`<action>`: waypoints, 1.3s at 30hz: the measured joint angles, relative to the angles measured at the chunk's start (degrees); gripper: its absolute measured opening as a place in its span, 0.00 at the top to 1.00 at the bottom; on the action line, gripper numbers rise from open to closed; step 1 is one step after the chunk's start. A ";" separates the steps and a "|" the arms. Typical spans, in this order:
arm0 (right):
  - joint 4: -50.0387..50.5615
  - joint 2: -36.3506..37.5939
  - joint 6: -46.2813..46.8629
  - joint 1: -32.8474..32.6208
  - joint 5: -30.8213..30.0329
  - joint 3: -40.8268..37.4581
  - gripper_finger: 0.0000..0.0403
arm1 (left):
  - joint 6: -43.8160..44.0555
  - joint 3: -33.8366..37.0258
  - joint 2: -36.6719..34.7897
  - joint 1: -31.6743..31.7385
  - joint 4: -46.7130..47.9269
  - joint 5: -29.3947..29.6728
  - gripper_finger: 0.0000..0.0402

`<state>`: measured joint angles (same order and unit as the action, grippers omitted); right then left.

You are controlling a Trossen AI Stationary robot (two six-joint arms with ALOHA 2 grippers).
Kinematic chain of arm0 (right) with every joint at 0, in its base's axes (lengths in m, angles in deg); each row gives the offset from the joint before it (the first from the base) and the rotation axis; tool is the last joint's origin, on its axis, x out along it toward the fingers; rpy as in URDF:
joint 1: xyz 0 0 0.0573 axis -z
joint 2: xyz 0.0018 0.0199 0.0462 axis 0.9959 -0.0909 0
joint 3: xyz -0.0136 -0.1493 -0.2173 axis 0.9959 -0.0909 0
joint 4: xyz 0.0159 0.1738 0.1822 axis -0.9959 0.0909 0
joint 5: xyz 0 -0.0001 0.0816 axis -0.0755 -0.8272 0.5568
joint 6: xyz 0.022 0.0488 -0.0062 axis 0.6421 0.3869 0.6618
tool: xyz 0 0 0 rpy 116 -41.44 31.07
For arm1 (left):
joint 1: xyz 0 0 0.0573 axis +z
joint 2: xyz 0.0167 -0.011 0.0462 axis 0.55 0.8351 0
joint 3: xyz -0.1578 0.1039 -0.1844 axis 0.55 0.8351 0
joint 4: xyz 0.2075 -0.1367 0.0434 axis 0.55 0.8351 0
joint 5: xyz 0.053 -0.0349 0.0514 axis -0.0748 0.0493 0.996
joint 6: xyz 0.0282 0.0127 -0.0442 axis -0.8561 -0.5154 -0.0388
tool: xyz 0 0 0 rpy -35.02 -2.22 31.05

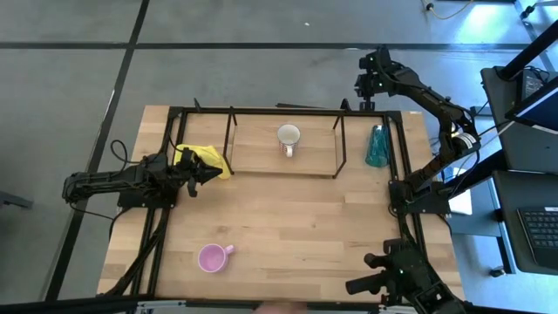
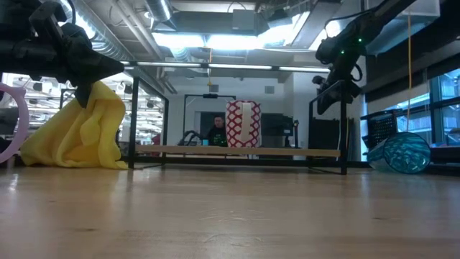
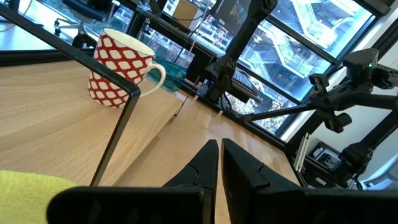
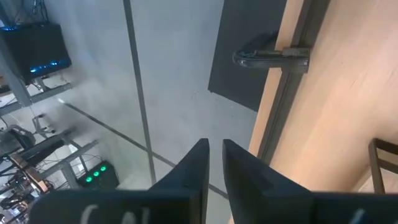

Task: Stack small to large cups/mugs on shelf
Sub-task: Put the blue cup on the shelf

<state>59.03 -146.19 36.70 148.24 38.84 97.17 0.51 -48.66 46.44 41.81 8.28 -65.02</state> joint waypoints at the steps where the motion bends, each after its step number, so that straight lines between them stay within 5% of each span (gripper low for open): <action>1: 0.00 0.00 0.00 0.02 -0.01 0.00 0.88 | 0.00 -0.02 0.00 -0.01 0.00 -0.02 0.97; 17: -5.78 -0.02 0.07 0.00 0.06 -0.02 0.88 | 0.00 -0.02 0.00 -0.01 0.02 -0.02 0.97; 23: -11.98 -0.02 -3.77 0.02 18.37 -0.04 0.88 | 0.02 -0.02 0.00 -0.02 0.02 -0.02 0.97; 30: -22.02 -0.02 -8.98 0.11 29.35 -0.02 0.88 | 0.01 -0.01 0.01 0.00 0.02 0.00 0.97; 39: -21.69 -0.02 -12.14 0.12 31.98 -0.02 0.88 | 0.02 -0.02 0.00 -0.02 0.00 -0.02 0.97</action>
<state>37.33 -146.21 24.57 148.36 70.82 97.15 0.53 -48.67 46.44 41.79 8.28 -65.04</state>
